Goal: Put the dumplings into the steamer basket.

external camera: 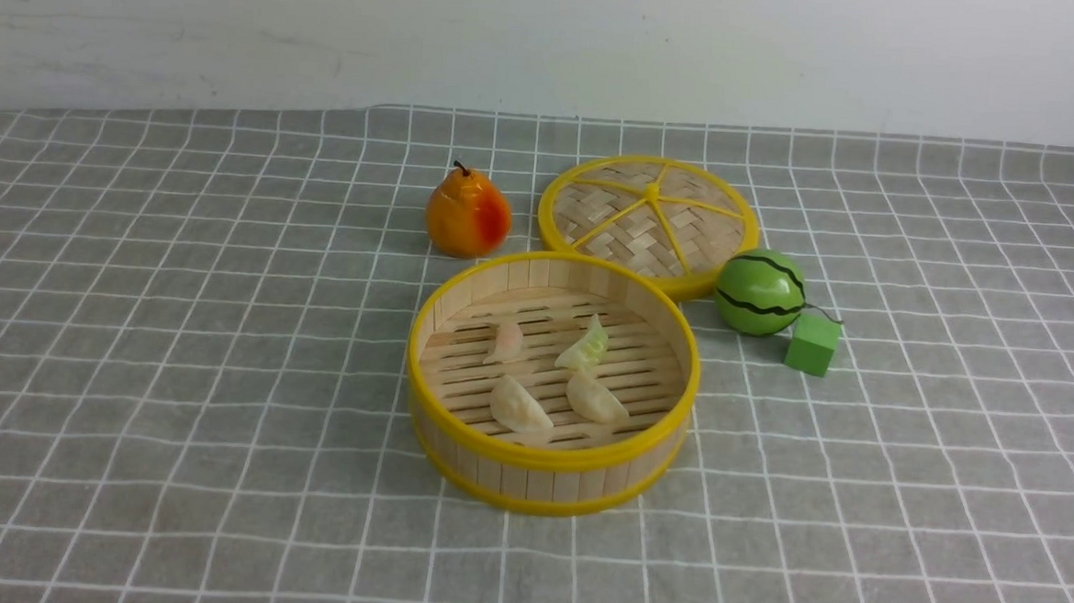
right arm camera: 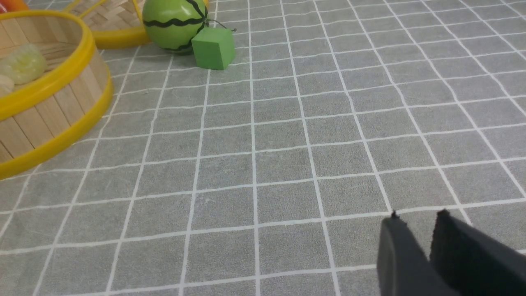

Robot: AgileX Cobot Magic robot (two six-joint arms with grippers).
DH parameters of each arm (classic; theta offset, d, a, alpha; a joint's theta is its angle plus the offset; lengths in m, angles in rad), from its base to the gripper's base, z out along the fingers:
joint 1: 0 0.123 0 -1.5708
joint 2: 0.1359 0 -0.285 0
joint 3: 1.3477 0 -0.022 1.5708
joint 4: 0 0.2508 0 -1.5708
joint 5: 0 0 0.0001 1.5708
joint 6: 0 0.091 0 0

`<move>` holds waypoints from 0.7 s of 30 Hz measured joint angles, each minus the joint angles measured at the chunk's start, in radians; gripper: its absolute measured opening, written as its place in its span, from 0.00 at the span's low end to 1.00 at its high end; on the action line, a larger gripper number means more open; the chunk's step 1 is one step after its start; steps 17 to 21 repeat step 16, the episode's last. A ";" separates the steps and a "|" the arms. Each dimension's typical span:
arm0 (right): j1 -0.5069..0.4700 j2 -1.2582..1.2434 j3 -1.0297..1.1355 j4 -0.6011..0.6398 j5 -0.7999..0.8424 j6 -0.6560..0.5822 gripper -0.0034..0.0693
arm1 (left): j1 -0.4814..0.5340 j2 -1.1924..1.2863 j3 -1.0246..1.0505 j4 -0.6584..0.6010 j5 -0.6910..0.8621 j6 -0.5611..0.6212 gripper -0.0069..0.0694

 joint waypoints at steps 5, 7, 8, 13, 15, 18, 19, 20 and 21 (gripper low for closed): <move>0.000 0.000 0.000 0.000 0.000 0.000 0.24 | 0.000 0.000 0.000 0.000 0.000 0.000 0.09; 0.000 0.000 0.000 0.000 0.000 0.000 0.24 | 0.000 0.000 0.000 0.000 0.000 0.000 0.09; 0.000 0.000 0.000 0.000 0.000 0.000 0.25 | 0.000 0.000 0.000 0.000 0.000 0.000 0.09; 0.000 0.000 0.000 0.000 0.000 0.000 0.25 | 0.000 0.000 0.000 0.000 0.000 0.000 0.10; 0.000 0.000 0.000 0.000 0.000 0.000 0.26 | 0.000 0.000 0.000 0.000 0.000 0.000 0.10; 0.000 0.000 0.000 0.000 0.000 0.000 0.26 | 0.000 0.000 0.000 0.000 0.000 0.000 0.10; 0.000 0.000 0.000 0.000 0.000 0.000 0.26 | 0.000 0.000 0.000 0.000 0.000 0.000 0.10; 0.000 0.000 0.000 0.000 0.000 0.000 0.26 | 0.000 0.000 0.000 0.000 0.000 0.000 0.10; 0.000 0.000 0.000 0.000 0.000 0.000 0.26 | 0.000 0.000 0.000 0.000 0.000 0.000 0.10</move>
